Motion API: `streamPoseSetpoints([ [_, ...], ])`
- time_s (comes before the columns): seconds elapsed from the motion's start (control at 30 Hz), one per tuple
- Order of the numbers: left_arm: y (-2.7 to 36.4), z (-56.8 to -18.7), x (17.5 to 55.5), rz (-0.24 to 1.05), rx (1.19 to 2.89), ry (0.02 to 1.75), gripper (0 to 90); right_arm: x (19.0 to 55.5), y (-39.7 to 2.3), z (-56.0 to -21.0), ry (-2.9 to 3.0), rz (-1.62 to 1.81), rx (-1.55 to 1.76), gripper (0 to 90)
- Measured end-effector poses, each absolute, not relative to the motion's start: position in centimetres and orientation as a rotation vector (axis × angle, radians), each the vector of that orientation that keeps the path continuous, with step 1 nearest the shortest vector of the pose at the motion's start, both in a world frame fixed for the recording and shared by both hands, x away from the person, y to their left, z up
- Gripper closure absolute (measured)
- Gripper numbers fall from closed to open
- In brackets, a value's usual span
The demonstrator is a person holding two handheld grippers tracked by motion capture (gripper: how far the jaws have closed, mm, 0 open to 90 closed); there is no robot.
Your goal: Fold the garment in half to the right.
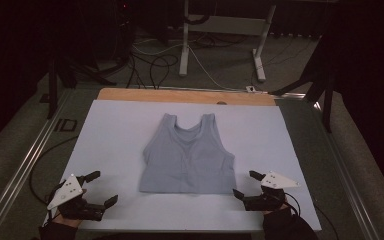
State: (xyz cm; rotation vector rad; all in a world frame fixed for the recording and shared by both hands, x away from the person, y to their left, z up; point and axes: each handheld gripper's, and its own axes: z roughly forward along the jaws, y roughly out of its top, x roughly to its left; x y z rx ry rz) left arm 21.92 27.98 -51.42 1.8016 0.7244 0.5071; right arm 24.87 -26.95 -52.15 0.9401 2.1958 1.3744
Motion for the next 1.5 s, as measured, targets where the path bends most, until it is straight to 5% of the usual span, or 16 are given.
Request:
streamPoseSetpoints([
  [0.9,27.3,-51.1,21.8,0.469,1.804,0.699,0.0,24.6,-26.4,-51.6,2.209,1.377,0.930,8.5],
  [1.5,25.3,-50.0,22.1,0.411,1.836,0.657,0.0,23.5,-25.3,-48.2,2.177,1.448,0.863,8.5],
])
